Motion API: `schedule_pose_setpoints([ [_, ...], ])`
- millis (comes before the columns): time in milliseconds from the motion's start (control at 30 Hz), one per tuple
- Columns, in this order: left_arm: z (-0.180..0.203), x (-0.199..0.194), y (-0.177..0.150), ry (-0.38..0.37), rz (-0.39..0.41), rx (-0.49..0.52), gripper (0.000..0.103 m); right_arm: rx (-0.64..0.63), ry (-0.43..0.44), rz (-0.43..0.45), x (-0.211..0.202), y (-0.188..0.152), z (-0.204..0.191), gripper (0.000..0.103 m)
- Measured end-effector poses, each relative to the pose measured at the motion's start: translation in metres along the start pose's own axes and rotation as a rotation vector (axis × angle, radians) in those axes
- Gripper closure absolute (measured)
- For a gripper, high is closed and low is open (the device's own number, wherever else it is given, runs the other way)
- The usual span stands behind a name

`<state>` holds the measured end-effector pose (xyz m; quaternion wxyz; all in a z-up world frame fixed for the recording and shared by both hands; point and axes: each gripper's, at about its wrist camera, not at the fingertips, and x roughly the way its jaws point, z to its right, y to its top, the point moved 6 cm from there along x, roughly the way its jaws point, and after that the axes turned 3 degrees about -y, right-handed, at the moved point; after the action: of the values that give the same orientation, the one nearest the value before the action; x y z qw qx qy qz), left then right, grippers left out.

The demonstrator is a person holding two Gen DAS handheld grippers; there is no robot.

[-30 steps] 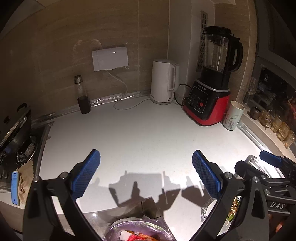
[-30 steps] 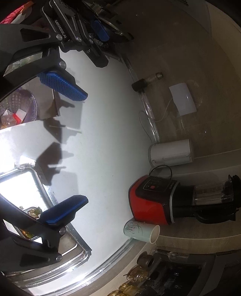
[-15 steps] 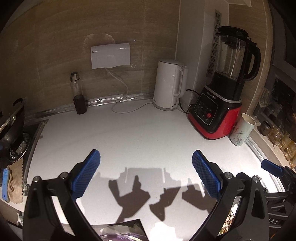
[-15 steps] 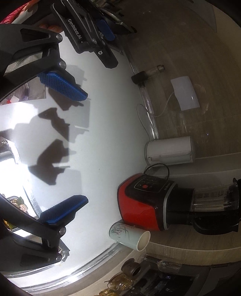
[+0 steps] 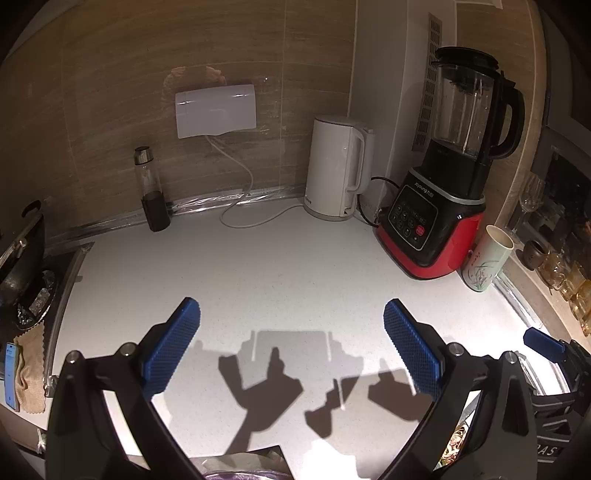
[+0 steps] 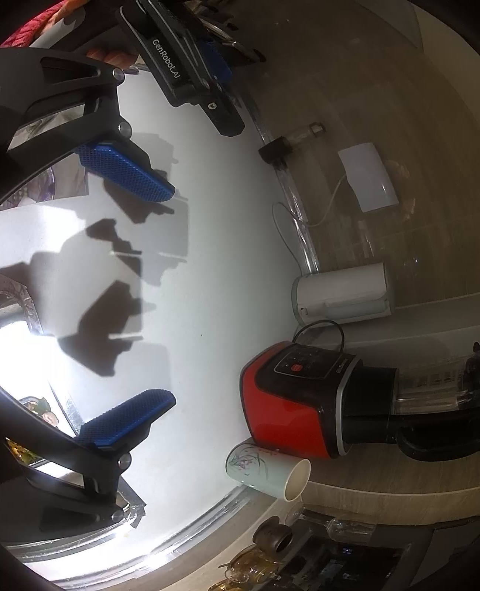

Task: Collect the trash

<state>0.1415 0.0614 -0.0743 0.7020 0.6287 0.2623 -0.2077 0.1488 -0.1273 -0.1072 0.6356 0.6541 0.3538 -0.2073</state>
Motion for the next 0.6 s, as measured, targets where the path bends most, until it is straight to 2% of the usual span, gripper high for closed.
schedule_pose_setpoints([
  [433, 0.0011, 0.0033, 0.0027, 0.056, 0.019, 0.019, 0.008, 0.003, 0.006, -0.013, 0.0036, -0.0017, 0.0008, 0.002],
  [600, 0.0026, 0.0023, 0.0033, 0.047, 0.024, 0.027, 0.008, 0.008, 0.006, -0.015, 0.0039, -0.0036, -0.0007, 0.002],
])
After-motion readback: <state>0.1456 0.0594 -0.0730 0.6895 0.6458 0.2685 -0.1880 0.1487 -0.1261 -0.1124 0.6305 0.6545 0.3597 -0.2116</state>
